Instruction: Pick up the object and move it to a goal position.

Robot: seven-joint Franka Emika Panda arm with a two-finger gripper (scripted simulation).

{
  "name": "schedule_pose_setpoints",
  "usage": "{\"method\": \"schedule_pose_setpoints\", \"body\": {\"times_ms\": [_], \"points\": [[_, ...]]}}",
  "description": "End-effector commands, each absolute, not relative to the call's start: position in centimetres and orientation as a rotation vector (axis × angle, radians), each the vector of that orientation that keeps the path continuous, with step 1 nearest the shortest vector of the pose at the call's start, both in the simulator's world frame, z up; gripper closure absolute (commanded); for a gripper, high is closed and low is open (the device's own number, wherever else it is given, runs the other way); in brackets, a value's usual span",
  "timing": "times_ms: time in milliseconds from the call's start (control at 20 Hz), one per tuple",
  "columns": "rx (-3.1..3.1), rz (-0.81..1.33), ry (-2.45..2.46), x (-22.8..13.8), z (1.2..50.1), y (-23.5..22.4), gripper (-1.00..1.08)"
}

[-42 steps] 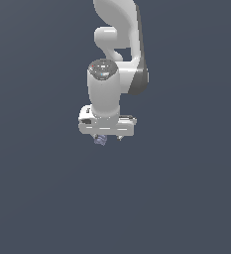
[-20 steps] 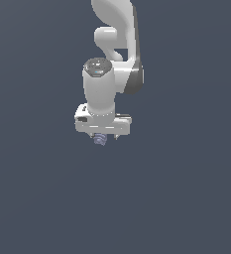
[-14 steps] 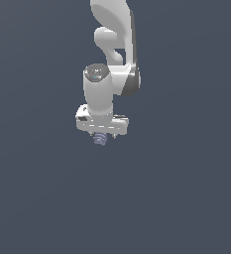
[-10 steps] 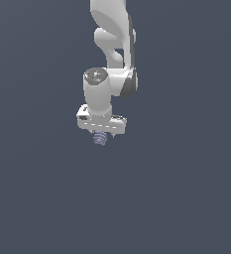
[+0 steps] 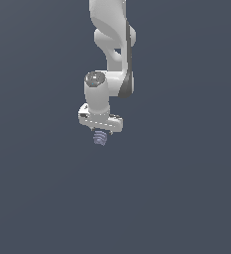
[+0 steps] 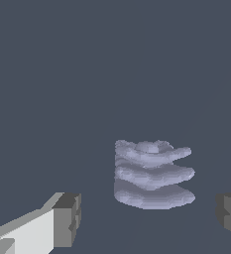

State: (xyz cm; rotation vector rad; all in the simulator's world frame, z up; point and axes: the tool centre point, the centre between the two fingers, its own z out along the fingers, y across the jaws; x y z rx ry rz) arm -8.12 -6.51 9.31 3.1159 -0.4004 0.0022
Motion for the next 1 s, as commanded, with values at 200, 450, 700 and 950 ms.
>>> {"method": "schedule_pose_setpoints", "body": {"times_ms": [200,450,700,950], "points": [[3.114,0.000,-0.413,-8.5,9.0,-6.6,-0.92],[3.114,0.000,-0.414,-8.6,7.8,-6.6,-0.92],[3.114,0.000,-0.416,-8.7,5.4,-6.6,-0.92],[3.114,0.000,-0.417,-8.7,4.1,-6.6,-0.92]]}}
